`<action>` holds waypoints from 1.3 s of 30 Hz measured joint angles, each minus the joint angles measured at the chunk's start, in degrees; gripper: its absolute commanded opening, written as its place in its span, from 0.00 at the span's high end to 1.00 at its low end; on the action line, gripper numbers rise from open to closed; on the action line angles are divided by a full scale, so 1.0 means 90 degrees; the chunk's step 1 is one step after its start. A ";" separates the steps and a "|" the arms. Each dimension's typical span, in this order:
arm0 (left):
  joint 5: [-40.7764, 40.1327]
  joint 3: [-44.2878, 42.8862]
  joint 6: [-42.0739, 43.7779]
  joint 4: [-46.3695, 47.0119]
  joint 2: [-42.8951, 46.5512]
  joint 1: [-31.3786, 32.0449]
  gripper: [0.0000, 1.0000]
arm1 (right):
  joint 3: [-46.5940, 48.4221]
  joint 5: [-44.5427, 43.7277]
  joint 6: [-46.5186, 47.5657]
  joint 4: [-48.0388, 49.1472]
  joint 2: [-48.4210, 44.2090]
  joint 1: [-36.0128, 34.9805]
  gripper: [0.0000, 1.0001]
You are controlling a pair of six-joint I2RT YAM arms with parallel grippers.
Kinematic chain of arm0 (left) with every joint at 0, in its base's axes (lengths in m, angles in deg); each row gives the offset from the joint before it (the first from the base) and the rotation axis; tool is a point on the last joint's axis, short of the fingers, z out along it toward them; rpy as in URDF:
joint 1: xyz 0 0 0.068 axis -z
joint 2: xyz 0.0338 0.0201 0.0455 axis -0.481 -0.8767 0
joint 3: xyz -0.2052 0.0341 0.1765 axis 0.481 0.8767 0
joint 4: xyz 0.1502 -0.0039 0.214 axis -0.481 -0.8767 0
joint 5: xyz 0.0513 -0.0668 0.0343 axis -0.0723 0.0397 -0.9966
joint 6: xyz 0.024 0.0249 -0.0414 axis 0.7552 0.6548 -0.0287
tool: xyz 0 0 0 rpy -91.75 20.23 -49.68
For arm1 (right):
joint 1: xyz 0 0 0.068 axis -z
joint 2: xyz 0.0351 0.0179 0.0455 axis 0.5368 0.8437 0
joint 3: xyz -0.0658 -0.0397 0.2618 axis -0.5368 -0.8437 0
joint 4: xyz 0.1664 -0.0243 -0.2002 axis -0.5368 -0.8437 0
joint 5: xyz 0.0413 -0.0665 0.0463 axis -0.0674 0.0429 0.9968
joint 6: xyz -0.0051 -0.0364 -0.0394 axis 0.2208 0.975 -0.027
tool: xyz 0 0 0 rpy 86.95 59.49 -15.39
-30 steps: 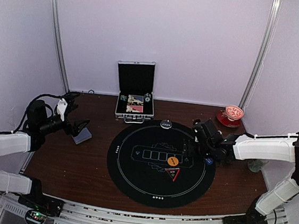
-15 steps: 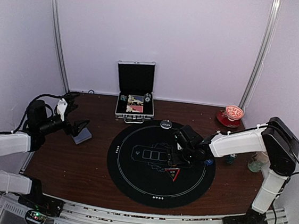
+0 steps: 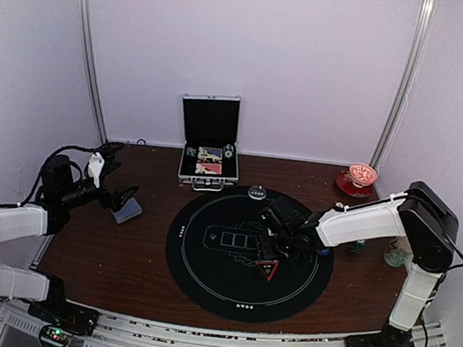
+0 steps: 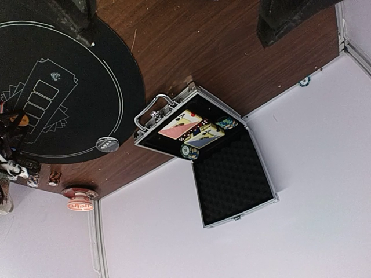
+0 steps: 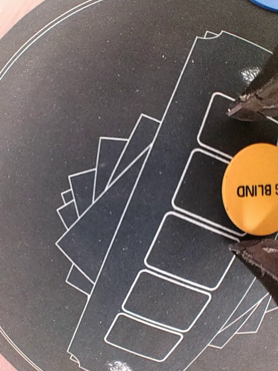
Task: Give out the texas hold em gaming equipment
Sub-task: Pick up the big blind button from the poker table mat.
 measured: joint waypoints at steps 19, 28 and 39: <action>0.0000 0.0002 0.0000 -0.0002 0.0000 0.0000 0.02 | 0.0036 -0.0095 -0.0085 0.0032 0.0049 -0.0214 0.32; 0.0000 0.0002 0.0000 0.0000 0.0000 0.0000 0.02 | -0.0155 -0.0092 -0.0153 0.0119 -0.0083 -0.0245 0.40; 0.0000 0.0000 0.0000 -0.0002 0.0000 0.0000 0.02 | -0.0228 -0.0165 -0.0219 0.0170 -0.0121 -0.0250 0.52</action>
